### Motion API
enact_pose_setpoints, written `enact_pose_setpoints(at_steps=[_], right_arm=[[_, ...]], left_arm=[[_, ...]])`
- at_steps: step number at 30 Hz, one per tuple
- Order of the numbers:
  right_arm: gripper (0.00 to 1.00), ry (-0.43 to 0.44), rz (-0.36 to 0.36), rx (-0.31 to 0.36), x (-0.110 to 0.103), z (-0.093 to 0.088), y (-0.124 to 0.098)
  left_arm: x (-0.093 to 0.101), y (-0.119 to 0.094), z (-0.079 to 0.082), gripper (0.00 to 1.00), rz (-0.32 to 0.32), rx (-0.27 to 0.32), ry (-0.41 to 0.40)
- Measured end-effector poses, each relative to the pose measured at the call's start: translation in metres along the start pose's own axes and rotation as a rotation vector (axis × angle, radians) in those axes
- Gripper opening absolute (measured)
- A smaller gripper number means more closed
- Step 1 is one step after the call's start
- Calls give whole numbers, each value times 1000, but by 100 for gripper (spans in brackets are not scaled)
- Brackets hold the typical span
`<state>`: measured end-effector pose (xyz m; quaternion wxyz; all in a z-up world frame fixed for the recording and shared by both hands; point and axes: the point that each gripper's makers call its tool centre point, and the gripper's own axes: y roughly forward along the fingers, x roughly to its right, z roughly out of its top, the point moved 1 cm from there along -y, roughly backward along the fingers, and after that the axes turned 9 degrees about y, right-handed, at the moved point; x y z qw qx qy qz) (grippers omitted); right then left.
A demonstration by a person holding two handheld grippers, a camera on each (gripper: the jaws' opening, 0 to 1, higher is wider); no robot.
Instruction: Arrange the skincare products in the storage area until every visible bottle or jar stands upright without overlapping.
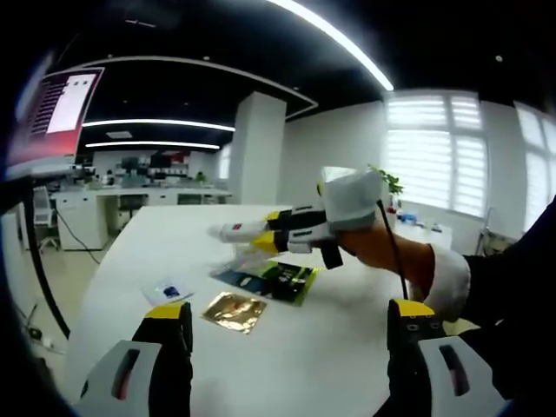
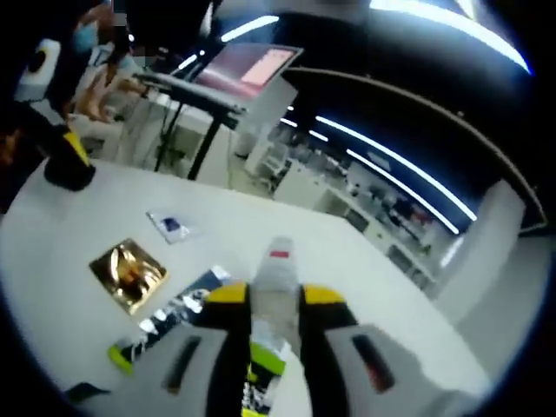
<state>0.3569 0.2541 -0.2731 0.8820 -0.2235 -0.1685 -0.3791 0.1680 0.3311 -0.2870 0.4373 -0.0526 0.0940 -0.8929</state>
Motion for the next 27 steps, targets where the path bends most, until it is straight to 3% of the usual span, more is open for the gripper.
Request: enact_pose_setpoints(at_steps=[3, 6, 8, 14, 23, 27], right_arm=[[18, -54, -6, -13, -2, 1, -8], [18, -176, -33, -34, -2, 3, -16], [18, -184, -29, -35, -5, 3, -21], [18, -320, -92, -23, 2, 10, -37], [18, -487, -117, -43, 12, 7, -47], [19, -629, -137, -69, 12, 5, -54]], left_arm=[[1, 0, 1, 95, -4, 4, -1], [1, 1, 1, 95, -4, 7, -4], [1, 1, 1, 95, -5, 8, -6], [6, 2, 5, 94, -29, 39, -17], [10, 5, 5, 94, -41, 40, -18], [13, 5, 7, 94, -53, 46, -15]])
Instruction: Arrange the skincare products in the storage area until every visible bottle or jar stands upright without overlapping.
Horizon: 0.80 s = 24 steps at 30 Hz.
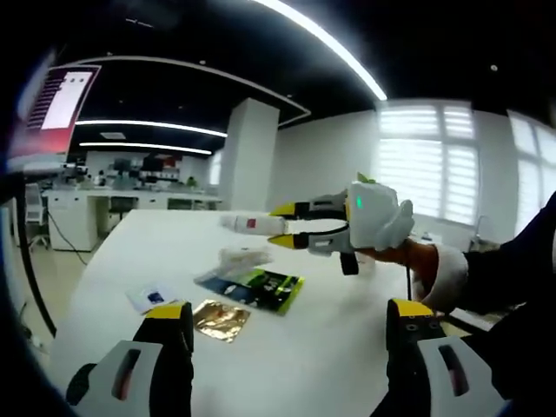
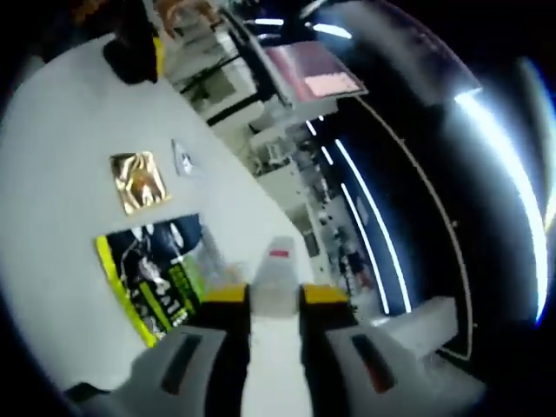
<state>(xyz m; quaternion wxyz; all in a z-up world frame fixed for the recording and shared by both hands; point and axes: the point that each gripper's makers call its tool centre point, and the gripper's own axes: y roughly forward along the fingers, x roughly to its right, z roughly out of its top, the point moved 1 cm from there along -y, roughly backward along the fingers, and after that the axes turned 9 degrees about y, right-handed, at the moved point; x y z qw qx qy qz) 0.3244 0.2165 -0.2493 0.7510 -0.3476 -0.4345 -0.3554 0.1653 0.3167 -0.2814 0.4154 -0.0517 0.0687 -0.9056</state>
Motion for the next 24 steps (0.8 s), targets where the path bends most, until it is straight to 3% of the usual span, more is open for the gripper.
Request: enact_pose_setpoints(at_steps=[11, 24], right_arm=[[19, -133, -7, -23, 2, -5, -15], [19, -165, -29, -11, 4, -4, -25]], left_arm=[[2, 4, -1, 94, -10, -6, -3], [6, 6, 1, 94, -30, 13, -23]])
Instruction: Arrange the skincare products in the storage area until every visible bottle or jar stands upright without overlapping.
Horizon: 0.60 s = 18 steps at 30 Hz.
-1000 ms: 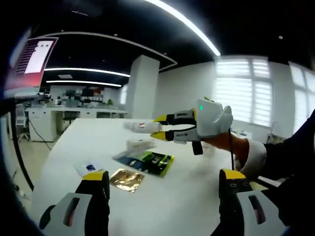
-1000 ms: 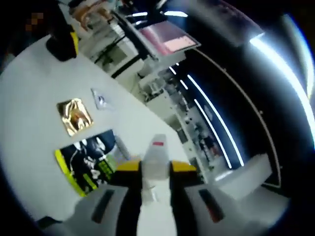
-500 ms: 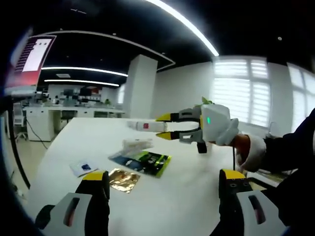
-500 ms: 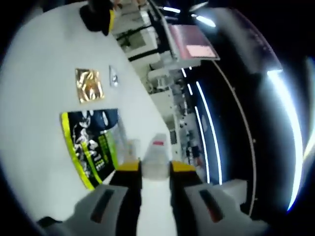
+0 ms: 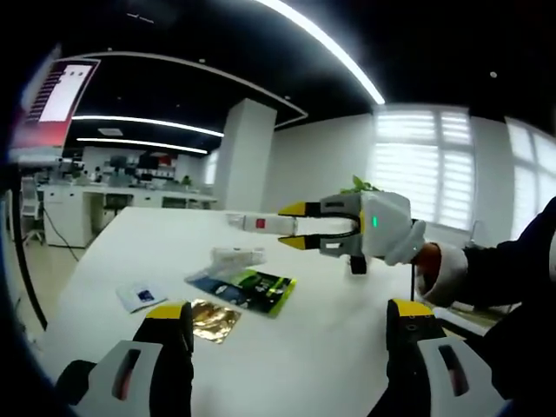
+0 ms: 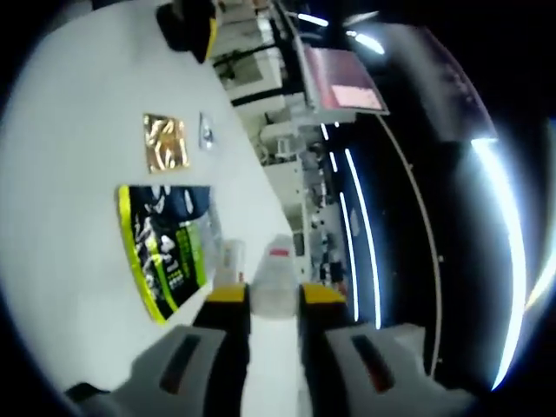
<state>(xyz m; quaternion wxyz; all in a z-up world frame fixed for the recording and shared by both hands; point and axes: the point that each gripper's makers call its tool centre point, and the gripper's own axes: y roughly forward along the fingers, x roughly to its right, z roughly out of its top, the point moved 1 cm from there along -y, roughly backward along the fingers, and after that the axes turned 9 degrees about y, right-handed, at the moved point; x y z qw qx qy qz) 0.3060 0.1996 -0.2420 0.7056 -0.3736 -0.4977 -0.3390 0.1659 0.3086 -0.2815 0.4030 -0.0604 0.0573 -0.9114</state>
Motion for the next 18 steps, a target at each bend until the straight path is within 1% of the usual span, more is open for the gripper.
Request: enact_pose_setpoints(at_steps=[3, 7, 18], right_arm=[[19, -6, -2, 6, 0, 1, -3], [19, 6, -6, 18, 1, 3, -9], [19, 13, -20, 28, 1, 7, -32]], left_arm=[[0, 1, -1, 94, -1, -1, -2], [1, 1, 0, 94, -2, 1, -1], [5, 3, 1, 93, -8, 9, 11]])
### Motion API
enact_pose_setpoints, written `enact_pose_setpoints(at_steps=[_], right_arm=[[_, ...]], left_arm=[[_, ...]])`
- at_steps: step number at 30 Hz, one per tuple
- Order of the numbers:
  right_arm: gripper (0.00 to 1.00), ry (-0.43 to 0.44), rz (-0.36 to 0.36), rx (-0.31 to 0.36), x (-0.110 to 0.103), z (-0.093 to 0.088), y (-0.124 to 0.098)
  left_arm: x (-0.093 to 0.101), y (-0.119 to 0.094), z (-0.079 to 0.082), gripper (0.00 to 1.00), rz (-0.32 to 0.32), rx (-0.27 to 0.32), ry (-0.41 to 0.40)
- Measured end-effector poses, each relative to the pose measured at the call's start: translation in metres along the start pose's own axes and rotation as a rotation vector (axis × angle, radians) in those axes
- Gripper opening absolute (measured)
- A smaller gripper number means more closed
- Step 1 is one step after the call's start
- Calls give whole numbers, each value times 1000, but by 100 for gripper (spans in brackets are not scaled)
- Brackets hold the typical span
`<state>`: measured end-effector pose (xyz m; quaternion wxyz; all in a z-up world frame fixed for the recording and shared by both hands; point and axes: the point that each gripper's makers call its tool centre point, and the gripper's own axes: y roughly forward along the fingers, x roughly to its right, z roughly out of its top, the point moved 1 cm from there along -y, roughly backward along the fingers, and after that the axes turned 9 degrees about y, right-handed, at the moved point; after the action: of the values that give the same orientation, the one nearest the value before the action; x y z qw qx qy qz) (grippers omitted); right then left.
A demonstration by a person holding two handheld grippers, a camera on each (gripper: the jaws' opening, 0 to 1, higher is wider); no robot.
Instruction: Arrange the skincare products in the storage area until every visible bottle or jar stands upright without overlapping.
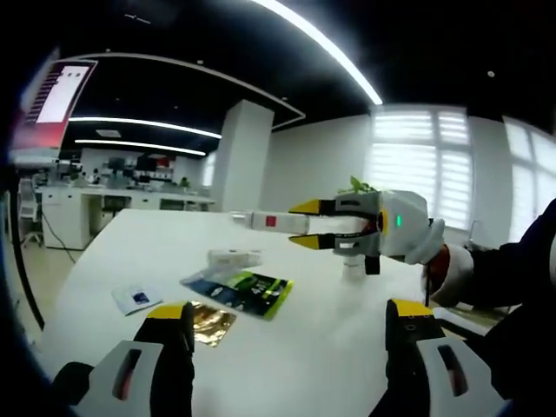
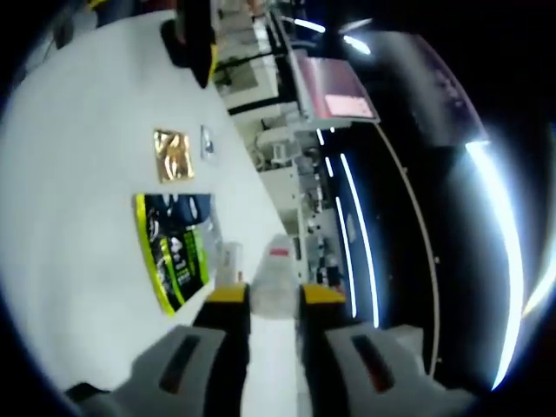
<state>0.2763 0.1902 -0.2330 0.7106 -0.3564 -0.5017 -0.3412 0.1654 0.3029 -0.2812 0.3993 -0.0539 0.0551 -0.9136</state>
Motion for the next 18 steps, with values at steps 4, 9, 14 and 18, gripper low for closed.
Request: enact_pose_setpoints(at_steps=[4, 9, 14, 18], right_arm=[[19, -8, -16, -7, 1, -3, -9], [19, 0, -26, -11, 1, -6, -22], [19, -42, -35, -25, 0, -9, -33], [19, -52, -34, -31, -2, -12, -42]], left_arm=[[-2, 2, -1, 93, 15, 3, 24], [-2, 6, -4, 93, 21, -9, 32], [-1, 8, -4, 93, 23, -6, 32], [-1, 9, -3, 92, 28, -1, 28]])
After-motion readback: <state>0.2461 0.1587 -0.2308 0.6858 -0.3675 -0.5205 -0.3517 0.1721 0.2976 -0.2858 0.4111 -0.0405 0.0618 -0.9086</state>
